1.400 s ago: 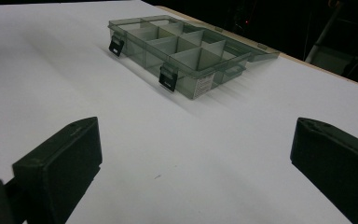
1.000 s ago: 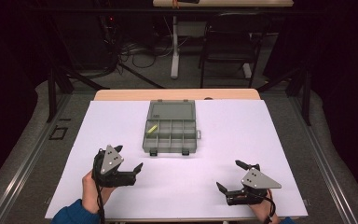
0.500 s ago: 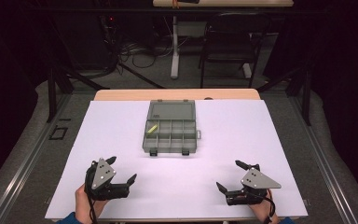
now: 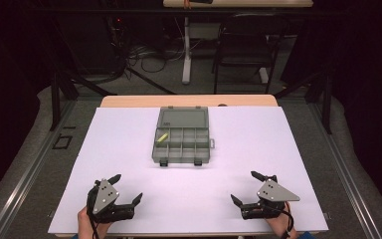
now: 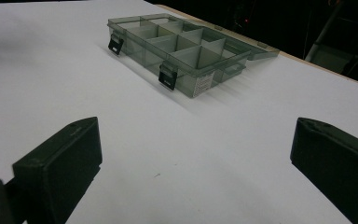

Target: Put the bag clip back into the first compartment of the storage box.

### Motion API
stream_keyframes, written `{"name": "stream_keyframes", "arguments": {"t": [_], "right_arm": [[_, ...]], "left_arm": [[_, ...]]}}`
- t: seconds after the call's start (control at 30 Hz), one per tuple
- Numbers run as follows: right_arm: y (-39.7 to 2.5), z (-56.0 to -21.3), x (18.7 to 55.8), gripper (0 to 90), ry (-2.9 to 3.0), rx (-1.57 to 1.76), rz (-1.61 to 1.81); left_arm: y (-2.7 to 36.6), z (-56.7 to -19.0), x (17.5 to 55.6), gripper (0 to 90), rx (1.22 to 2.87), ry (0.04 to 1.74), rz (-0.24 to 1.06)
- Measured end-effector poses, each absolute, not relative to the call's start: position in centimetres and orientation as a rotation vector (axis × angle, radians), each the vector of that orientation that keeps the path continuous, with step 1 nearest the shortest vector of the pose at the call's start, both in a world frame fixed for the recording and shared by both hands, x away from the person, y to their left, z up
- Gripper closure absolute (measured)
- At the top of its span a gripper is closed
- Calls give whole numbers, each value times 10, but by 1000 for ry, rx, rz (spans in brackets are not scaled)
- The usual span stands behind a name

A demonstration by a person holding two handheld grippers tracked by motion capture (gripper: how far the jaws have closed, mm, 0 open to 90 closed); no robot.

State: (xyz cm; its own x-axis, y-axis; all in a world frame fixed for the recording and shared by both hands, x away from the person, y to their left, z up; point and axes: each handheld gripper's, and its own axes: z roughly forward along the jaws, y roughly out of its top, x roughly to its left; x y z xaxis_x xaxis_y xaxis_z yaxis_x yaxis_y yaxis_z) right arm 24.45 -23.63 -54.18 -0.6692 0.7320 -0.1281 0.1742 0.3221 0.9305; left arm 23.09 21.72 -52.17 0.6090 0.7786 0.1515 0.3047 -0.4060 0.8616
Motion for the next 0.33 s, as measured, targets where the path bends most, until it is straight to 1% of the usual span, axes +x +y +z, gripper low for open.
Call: {"name": "stream_keyframes", "arguments": {"t": [0.33], "right_arm": [[-236,-542,244,15,2044,790,1346]], "left_arm": [[218,-527,232,109,1973,855,697]]}}
